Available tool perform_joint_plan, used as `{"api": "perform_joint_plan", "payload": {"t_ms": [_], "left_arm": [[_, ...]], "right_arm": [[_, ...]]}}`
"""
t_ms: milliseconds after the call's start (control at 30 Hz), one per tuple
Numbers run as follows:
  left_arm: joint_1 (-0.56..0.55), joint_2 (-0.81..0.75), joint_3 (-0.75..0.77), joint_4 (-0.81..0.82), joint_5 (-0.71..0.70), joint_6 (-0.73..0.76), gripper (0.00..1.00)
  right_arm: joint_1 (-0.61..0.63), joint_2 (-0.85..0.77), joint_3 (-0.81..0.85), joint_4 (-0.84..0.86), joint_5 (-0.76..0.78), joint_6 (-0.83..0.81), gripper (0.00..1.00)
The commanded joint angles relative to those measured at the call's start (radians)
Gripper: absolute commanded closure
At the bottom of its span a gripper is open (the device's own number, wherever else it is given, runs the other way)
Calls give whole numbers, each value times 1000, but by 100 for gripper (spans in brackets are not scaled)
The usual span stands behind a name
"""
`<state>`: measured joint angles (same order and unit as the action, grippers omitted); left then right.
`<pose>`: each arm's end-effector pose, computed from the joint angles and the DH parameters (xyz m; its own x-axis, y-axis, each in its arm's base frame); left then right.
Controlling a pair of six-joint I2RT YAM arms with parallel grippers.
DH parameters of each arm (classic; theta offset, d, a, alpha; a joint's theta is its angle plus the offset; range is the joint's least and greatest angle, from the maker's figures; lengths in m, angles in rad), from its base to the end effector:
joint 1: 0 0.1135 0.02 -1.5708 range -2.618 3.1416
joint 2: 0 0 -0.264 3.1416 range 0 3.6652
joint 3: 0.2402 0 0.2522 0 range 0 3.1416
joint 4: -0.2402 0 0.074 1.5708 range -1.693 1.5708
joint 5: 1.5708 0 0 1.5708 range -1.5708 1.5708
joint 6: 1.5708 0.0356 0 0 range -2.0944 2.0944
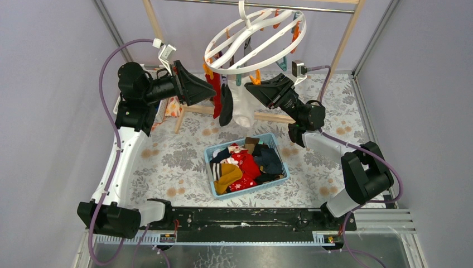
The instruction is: Clip the socks to the hanger
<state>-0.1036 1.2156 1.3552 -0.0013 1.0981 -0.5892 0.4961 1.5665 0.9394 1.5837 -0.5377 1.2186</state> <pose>0.2471 -0.0576 0.4670 -0.3996 -0.2128 -0.8917 0.8446 0.2927 -0.4483 0.2663 0.1649 0.3678 -0.3794 0.7113 -0.5917 -0.9052 -0.1530 0.3965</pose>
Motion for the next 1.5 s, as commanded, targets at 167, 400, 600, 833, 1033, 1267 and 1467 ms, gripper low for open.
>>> {"api": "perform_joint_plan", "payload": {"t_ms": [167,400,600,833,1033,1267,1467], "left_arm": [[17,-19,37,3,35,11,44],[26,-18,40,3,44,10,46],[27,-16,38,3,49,5,46],[32,-14,40,4,54,5,47],[36,-15,37,6,59,3,48],[43,-21,33,6,66,5,48],[45,-22,31,13,68,-1,48]], "right_arm": [[-14,-87,-44,127,60,-22,37],[-62,-97,-51,128,100,27,32],[-101,-75,-73,130,138,81,20],[-119,-75,-70,132,157,103,25],[-136,-90,-53,134,157,128,39],[-158,-162,-117,133,202,87,63],[-159,-171,-100,133,155,65,83]]}}
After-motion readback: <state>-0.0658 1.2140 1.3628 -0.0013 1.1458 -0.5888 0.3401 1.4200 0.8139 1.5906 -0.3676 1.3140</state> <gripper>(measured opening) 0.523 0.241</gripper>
